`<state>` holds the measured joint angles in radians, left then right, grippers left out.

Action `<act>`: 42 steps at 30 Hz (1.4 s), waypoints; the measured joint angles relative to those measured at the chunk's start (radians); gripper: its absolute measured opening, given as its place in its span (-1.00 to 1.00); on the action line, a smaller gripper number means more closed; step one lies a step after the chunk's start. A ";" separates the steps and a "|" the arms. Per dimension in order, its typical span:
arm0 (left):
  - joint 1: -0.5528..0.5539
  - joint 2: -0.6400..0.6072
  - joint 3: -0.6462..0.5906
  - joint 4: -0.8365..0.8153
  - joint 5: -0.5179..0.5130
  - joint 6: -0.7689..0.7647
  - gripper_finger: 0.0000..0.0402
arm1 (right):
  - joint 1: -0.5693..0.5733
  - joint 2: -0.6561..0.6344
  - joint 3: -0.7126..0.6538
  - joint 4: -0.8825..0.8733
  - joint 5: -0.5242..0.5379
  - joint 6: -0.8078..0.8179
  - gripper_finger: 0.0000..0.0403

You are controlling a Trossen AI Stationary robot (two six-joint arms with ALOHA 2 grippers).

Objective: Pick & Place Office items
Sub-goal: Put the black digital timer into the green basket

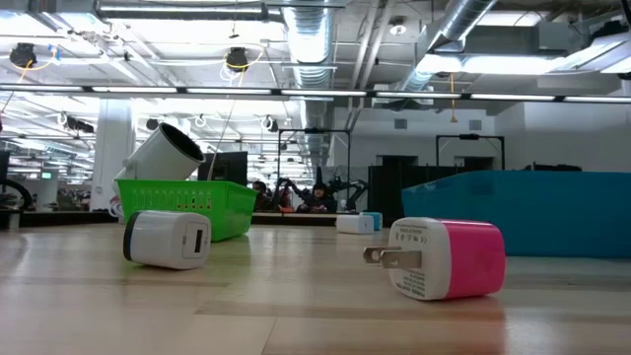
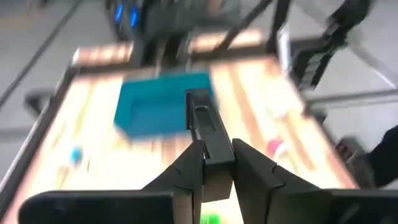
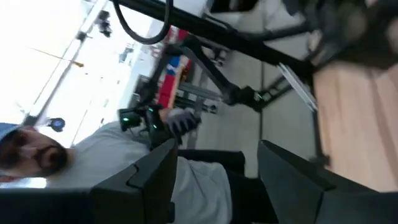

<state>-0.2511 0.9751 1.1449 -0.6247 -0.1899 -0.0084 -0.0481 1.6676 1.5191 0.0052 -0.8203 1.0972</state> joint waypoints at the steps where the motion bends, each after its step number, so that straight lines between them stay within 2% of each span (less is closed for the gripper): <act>1: -0.005 0.004 0.000 -0.046 -0.019 -0.024 -0.71 | 0.004 -0.004 0.000 -0.037 0.006 -0.015 0.06; 6: -0.006 0.037 -0.014 -0.201 -0.075 -0.122 -0.71 | 0.030 -0.029 -0.001 -0.315 0.095 -0.137 0.06; 9: -0.003 0.042 -0.079 -0.192 -0.088 -0.184 -0.71 | 0.045 -0.046 -0.002 -0.497 0.189 -0.200 0.06; 13: -0.003 0.041 -0.233 -0.114 -0.078 -0.268 -0.71 | 0.068 -0.069 -0.003 -0.625 0.306 -0.242 0.06; 18: -0.004 0.032 -0.441 0.186 -0.003 -0.287 -0.71 | 0.103 -0.099 -0.001 -0.655 0.409 -0.249 0.06; 21: 0.017 0.040 -0.519 0.295 0.029 -0.285 -0.71 | 0.120 -0.116 -0.001 -0.674 0.449 -0.237 0.06; 24: 0.037 0.040 -0.571 0.325 0.064 -0.288 -0.71 | 0.133 -0.131 -0.002 -0.688 0.467 -0.224 0.06; 35: 0.126 0.040 -0.693 0.517 0.095 -0.288 -0.71 | 0.159 -0.165 -0.002 -0.677 0.541 -0.191 0.06; 42: 0.154 0.060 -0.718 0.568 0.114 -0.290 -0.71 | 0.168 -0.166 -0.002 -0.688 0.546 -0.189 0.06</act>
<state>-0.0971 1.0349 0.4271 -0.0566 -0.0758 -0.2985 0.1199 1.5021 1.5173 -0.6830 -0.2746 0.9086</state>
